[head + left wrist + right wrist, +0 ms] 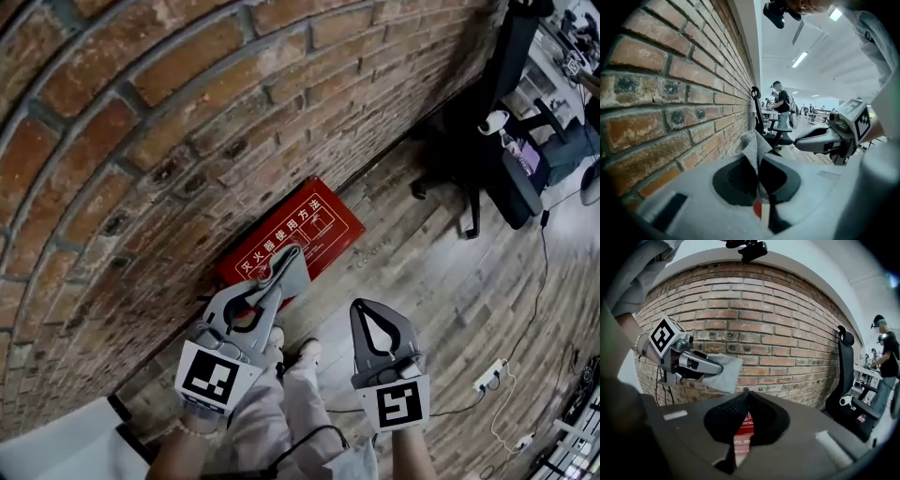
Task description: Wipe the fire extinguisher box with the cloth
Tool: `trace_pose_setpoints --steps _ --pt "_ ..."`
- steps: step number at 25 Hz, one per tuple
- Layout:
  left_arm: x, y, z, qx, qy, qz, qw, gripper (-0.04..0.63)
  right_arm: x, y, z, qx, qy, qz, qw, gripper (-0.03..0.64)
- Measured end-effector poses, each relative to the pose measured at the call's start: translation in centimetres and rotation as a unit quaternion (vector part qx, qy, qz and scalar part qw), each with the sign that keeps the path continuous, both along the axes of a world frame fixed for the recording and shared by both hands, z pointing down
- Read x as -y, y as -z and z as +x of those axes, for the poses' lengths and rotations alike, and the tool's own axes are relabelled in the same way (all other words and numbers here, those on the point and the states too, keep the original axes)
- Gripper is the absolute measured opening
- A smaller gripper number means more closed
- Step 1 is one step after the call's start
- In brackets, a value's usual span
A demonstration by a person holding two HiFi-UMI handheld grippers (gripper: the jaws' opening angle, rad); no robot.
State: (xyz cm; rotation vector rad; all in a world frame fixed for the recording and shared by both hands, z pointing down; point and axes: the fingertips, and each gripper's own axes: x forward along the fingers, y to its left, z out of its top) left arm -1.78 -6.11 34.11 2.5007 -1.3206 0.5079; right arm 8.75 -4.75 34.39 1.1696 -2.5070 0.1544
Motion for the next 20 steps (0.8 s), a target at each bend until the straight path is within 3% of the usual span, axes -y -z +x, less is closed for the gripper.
trace_pose_setpoints --steps 9,14,20 --pt "4.8 -4.2 1.1 -0.018 0.002 -0.004 0.9998 0.012 1.3 -3.3 0.3 0.004 -0.002 -0.024 1.0 0.006" --pt "7.9 -6.4 1.5 -0.039 0.014 -0.025 0.9988 0.012 2.2 -4.2 0.7 0.012 -0.012 -0.033 0.999 0.006" --pt "11.7 -8.9 2.1 -0.022 0.007 -0.039 0.999 0.012 3.2 -5.5 0.9 0.01 -0.015 -0.039 0.999 0.006"
